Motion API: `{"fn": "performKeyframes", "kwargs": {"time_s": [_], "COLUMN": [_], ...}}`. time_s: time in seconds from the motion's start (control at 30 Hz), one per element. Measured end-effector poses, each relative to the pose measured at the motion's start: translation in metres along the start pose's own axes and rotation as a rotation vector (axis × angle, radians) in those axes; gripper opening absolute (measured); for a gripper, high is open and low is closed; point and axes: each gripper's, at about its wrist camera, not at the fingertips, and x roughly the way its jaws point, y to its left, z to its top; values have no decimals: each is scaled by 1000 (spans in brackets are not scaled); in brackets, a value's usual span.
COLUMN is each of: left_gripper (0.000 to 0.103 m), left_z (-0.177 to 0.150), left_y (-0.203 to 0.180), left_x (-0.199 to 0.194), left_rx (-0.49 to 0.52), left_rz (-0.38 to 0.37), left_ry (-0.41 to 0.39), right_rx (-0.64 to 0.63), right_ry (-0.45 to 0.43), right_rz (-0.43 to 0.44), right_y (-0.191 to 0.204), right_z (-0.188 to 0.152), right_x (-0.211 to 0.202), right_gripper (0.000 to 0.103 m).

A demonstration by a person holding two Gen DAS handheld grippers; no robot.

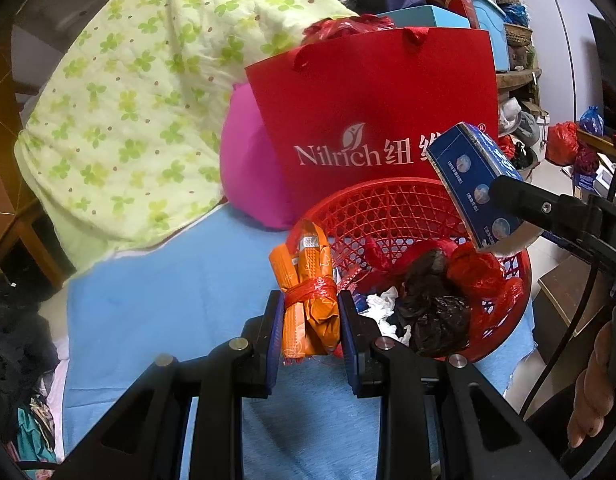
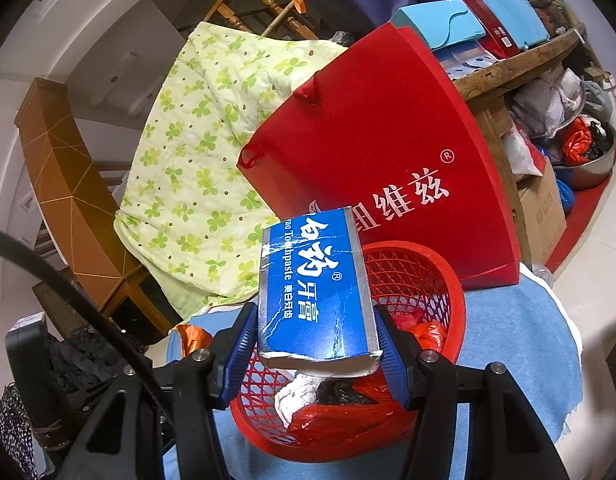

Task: Collect trash
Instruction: 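Lower both held items into the red wastebasket, then open the left tool to drop the orange item while the right tool releases the toothpaste box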

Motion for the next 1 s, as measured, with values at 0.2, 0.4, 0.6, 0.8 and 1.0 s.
{"fn": "performKeyframes", "kwargs": {"time_s": [0.2, 0.4, 0.6, 0.8, 1.0], "left_gripper": [28, 28, 28, 28, 28], "left_z": [2, 1, 0, 2, 5], "left_y": [-2, -4, -4, -5, -8], "left_x": [2, 3, 6, 11, 15], "left_rx": [5, 13, 14, 17, 20], "left_rz": [-8, -18, -30, -40, -51], "left_ry": [-3, -2, 6, 11, 12], "right_rx": [12, 14, 19, 24, 30], "right_ry": [-4, -2, 1, 4, 1], "right_rz": [-7, -10, -16, -22, -26], "right_y": [-3, -3, -5, -7, -8], "right_z": [-1, -1, 0, 1, 2], "right_x": [-2, -3, -3, -1, 0], "right_gripper": [60, 60, 60, 60, 61]}}
